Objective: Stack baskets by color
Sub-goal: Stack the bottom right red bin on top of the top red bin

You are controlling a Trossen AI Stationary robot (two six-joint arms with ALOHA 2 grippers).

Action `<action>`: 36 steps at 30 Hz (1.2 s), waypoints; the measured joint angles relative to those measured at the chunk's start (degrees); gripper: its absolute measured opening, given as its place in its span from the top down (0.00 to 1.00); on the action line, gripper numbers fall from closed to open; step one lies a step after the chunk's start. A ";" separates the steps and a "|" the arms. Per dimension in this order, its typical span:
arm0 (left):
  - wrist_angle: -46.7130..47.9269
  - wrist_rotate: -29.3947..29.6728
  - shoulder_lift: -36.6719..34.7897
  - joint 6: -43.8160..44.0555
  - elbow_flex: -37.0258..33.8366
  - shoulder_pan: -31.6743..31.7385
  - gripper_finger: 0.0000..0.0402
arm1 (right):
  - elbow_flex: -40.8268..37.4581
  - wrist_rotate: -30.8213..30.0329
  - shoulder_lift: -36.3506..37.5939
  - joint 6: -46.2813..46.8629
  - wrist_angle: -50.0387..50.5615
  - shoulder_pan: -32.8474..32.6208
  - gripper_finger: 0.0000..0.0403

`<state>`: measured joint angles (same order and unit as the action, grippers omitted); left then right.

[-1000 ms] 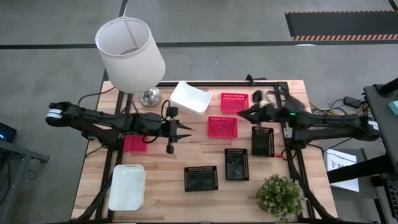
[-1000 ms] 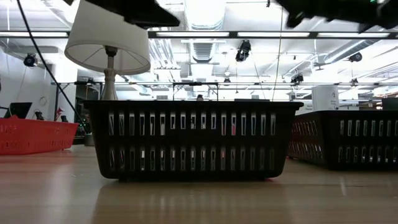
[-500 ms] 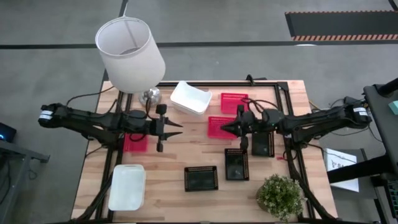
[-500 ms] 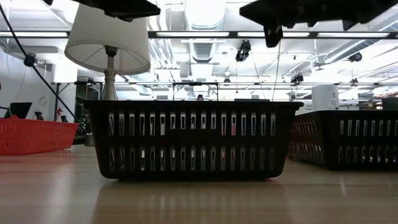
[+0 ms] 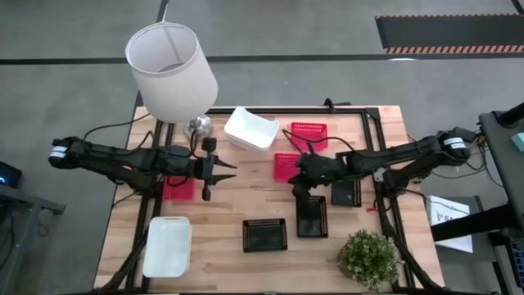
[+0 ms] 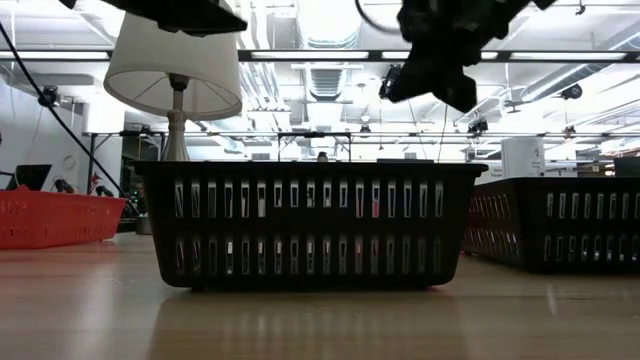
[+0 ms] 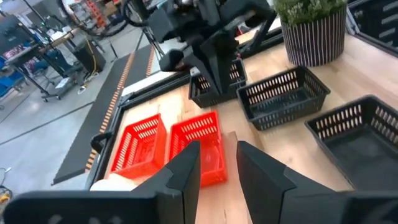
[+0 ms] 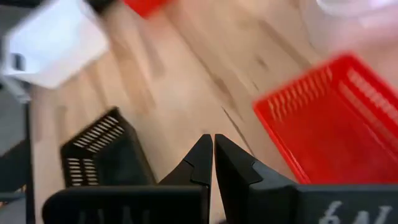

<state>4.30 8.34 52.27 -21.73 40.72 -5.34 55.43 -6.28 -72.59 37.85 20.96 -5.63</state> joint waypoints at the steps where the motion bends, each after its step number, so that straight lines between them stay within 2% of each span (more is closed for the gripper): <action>1: 0.00 0.06 -0.33 0.04 -0.17 0.00 0.78 | 1.53 -0.14 -1.18 1.59 4.43 0.01 0.98; 3: -0.12 0.10 -1.45 0.19 -0.60 0.00 0.78 | 4.19 -0.56 -3.74 3.88 12.26 0.02 0.98; 7: 2.07 0.13 -4.25 1.12 -0.82 0.00 0.78 | 9.04 -2.69 -7.99 8.44 21.68 0.02 0.98; 13: 2.78 0.19 -7.70 4.78 -2.50 0.00 0.78 | 15.13 -2.26 -13.20 8.83 28.62 1.36 0.96; 17: 2.73 0.24 -9.74 4.89 -4.29 0.00 0.78 | 18.09 -0.69 -15.83 8.34 33.20 3.22 0.88; 22: 1.62 0.26 -10.34 5.05 -4.43 0.00 0.78 | 22.35 -0.30 -18.11 8.96 43.91 5.28 0.72; 29: 0.94 0.28 -8.91 6.96 -4.47 -0.01 0.78 | 19.32 -2.78 -18.50 9.54 44.58 9.15 0.57; 36: 0.64 0.58 -8.15 7.67 -4.38 0.00 0.78 | 14.20 -5.33 -18.34 9.92 40.06 12.71 0.55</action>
<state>4.94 8.93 44.12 -14.06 36.34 -5.34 69.64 -11.62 -90.94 47.76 61.02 7.08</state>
